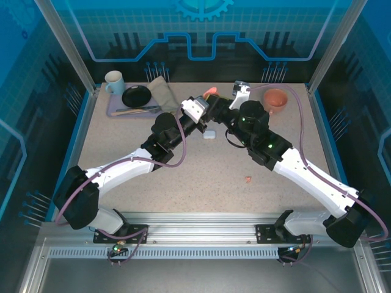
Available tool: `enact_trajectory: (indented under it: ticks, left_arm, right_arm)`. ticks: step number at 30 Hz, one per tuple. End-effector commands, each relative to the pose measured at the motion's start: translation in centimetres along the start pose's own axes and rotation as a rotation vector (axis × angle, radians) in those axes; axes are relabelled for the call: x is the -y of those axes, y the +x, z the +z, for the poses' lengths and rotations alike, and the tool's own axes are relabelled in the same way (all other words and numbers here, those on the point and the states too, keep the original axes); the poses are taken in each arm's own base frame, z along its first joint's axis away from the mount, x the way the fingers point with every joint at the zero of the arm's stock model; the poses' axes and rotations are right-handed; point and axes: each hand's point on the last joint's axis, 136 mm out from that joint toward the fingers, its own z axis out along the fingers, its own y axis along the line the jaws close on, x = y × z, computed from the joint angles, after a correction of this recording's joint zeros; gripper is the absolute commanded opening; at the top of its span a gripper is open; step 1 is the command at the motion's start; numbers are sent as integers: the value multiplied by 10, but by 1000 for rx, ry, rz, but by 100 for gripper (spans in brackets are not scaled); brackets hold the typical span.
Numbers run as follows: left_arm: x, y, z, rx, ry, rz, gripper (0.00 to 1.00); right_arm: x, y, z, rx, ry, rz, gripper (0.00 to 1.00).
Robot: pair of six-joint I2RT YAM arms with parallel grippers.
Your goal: Insert wireless bluetooth earbuds into charging case
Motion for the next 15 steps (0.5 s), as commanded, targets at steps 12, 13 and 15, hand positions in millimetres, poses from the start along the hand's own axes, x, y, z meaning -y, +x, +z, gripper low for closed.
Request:
enact_trajectory:
  ticks: [12, 13, 15]
  left_arm:
    - [9, -32, -8, 93, 58, -56, 0]
    - [9, -32, -8, 92, 57, -58, 0]
    - [9, -31, -9, 88, 58, -61, 0]
  right_arm:
    - [13, -11, 4, -13, 38, 67, 47]
    - [13, -15, 1, -5, 35, 75, 51]
    - [15, -24, -7, 16, 27, 101, 61]
